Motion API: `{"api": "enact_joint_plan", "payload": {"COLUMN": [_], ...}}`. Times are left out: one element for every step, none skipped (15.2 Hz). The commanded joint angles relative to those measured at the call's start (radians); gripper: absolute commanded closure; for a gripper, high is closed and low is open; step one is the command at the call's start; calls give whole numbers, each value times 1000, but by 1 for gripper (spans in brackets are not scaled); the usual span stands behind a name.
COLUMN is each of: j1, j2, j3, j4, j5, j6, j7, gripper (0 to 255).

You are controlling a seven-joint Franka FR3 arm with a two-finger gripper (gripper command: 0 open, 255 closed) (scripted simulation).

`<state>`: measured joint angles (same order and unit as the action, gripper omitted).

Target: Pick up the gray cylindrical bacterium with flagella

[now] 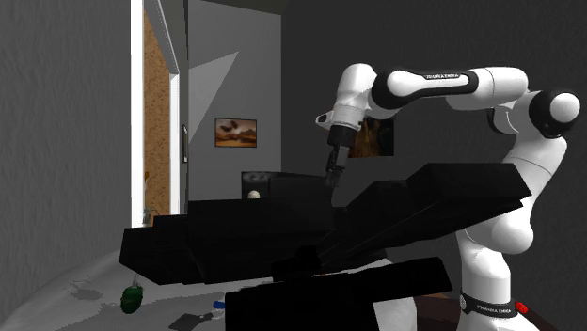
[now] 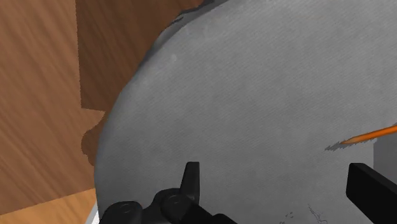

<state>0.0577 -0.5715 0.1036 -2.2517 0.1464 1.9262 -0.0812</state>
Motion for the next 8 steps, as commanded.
{"api": "enact_joint_plan", "payload": {"j1": [14,20,25,30,35,40,44,48], "j2": [48,74,99,125,152,178,205,232], "j3": [22,32,41,51,61,71,81,91], "j4": [16,27,38,50,64,78,94,110], "j5": [2,1,-1,-4,-7,-11,-16,-22], "j6": [68,99,129,158,186,213,240,266], "j7": [-8,-14,-19,-23,-28,-32,-35,-38], "gripper": [0,0,0,0,0,0,0,0]}}
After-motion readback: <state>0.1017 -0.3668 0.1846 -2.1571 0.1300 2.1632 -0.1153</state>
